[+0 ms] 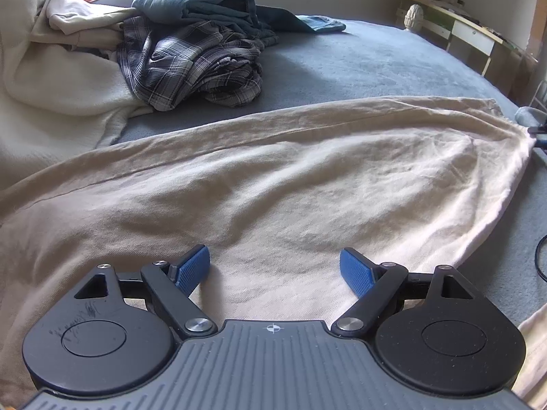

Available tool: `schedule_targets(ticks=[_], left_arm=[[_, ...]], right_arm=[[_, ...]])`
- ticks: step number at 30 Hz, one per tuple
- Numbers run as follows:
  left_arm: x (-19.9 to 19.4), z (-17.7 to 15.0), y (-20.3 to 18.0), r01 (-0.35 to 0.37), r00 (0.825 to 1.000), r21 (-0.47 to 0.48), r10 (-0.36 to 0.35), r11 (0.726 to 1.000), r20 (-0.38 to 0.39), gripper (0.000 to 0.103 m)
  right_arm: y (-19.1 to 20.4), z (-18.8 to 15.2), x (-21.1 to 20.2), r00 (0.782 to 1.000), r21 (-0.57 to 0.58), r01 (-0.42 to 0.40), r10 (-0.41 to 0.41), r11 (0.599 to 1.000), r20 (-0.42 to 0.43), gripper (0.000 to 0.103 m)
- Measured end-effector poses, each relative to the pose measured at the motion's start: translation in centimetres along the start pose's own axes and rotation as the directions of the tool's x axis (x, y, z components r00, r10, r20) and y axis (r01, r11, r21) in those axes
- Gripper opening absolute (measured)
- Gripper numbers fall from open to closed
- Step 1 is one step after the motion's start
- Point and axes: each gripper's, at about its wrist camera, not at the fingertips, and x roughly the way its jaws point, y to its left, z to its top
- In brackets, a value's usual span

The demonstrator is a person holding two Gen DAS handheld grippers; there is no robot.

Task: Fold clothes

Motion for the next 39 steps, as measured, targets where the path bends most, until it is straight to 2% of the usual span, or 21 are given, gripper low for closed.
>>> schedule_targets(ticks=[1,2,4,6,8,11,15,18,19,22,32,33,35,38,39], left_arm=[[0.0,0.0,0.0,-0.001,1.000,0.001,0.001,1.000,-0.001,0.084],[0.1,0.0,0.0,-0.002,1.000,0.002,0.002,1.000,-0.001,0.084],[0.1,0.1,-0.1,-0.003,1.000,0.010,0.003,1.000,-0.003,0.084],[0.2,0.2,-0.1,-0.002,1.000,0.016,0.002,1.000,-0.003,0.084],[0.4,0.3,-0.1,-0.001,1.000,0.018,0.001,1.000,-0.002,0.084],[0.5,0.3,-0.2,-0.005,1.000,0.019,0.005,1.000,-0.001,0.084],[0.3,0.2,-0.3,-0.013,1.000,0.031,0.013,0.999,0.002,0.084],[0.3,0.2,-0.2,-0.012,1.000,0.033,0.012,0.999,0.002,0.084],[0.4,0.3,-0.1,-0.013,1.000,0.033,0.013,0.999,0.002,0.084],[0.5,0.4,0.0,-0.020,1.000,0.035,0.020,0.999,0.002,0.084],[1.0,0.6,0.2,-0.037,0.999,0.051,0.037,0.998,-0.001,0.087],[1.0,0.6,0.2,-0.038,0.999,0.052,0.038,0.998,-0.001,0.087],[1.0,0.6,0.2,-0.037,0.999,0.053,0.037,0.998,0.000,0.087],[1.0,0.6,0.3,-0.036,0.999,0.053,0.036,0.998,0.002,0.087],[0.9,0.5,0.4,-0.037,0.999,0.051,0.037,0.998,0.003,0.087]], right_arm=[[0.1,0.1,-0.4,0.998,-0.028,0.047,-0.046,0.998,0.031,0.047],[-0.1,0.2,-1.1,0.993,-0.041,0.088,-0.085,0.995,0.088,0.047],[-0.4,1.0,-2.0,0.985,-0.050,0.093,-0.084,0.994,0.152,0.047],[0.2,2.0,-1.7,0.989,-0.093,0.067,-0.054,0.993,0.135,0.047],[2.5,2.9,0.1,0.997,-0.198,0.039,-0.025,0.979,0.072,0.047],[5.9,3.4,3.1,1.000,-0.341,-0.007,0.005,0.940,-0.007,0.048],[9.2,3.5,6.6,0.999,-0.478,0.003,-0.026,0.878,-0.041,0.046],[10.1,3.2,8.1,0.995,-0.516,-0.035,-0.018,0.856,-0.099,0.030],[10.4,3.0,8.3,0.993,-0.533,-0.054,-0.010,0.844,-0.116,0.015],[11.4,2.4,8.3,0.996,-0.588,-0.072,0.031,0.806,-0.081,0.011],[11.4,2.3,12.4,0.999,-0.538,0.032,-0.045,0.842,-0.012,0.014],[11.2,2.4,12.5,0.999,-0.526,0.044,-0.050,0.849,0.002,0.016],[11.0,3.0,12.2,0.997,-0.490,0.077,-0.064,0.868,0.044,0.037],[9.9,4.3,10.3,0.987,-0.411,0.138,-0.092,0.901,0.130,0.037],[9.5,4.7,9.6,0.986,-0.388,0.135,-0.086,0.912,0.141,0.037]])
